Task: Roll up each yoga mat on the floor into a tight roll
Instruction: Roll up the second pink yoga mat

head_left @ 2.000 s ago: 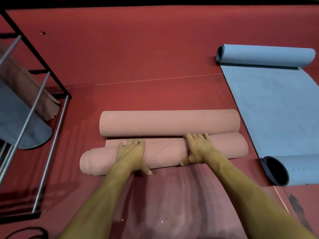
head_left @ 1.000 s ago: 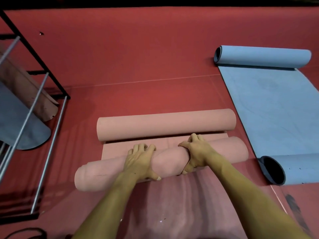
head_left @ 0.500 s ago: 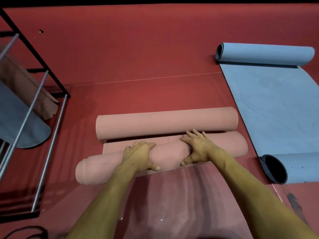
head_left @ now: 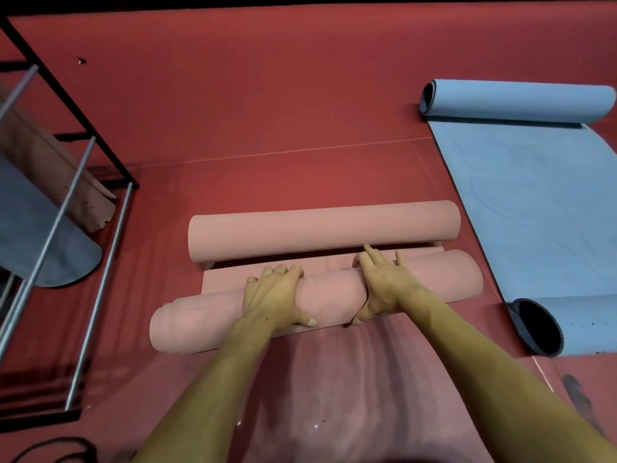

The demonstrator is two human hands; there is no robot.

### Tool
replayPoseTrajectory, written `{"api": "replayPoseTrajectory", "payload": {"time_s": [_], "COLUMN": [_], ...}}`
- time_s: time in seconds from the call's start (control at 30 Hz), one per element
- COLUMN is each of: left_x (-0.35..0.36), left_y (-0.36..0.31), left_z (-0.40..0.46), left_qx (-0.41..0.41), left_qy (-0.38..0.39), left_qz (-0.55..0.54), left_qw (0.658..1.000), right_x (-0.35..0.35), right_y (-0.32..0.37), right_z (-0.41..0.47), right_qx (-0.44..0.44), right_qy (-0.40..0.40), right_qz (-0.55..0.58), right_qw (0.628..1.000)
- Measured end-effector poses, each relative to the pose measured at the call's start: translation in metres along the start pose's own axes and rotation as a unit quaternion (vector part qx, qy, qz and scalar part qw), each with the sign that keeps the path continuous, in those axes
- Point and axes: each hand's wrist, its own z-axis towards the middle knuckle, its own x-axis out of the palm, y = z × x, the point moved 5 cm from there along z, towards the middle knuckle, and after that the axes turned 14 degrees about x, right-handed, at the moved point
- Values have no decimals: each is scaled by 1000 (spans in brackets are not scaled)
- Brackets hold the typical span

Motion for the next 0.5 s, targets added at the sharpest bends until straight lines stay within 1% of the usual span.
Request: {"api": "replayPoseTrajectory", "payload": {"time_s": [0.13,0.23,0.37,0.5], "left_x": [-1,-3,2,11], "left_y": [1,3,-5,-7], "left_z": [1,1,1,1], "left_qx": [-10,-15,-13,-32], "left_qy": [11,4,7,-14], "left_qz": [11,42,84,89], "left_qw": [1000,999,996,995], "right_x": [-5,-6,-10,-17], "right_y": [-5,-5,-3,-2], "right_z": [5,8,13,13], "right_qx": [-1,-10,-9,22], "right_qy": [-32,-50,-37,-7], "right_qz": [-18,-33,-48,-17], "right_qw": [999,998,998,1000]}}
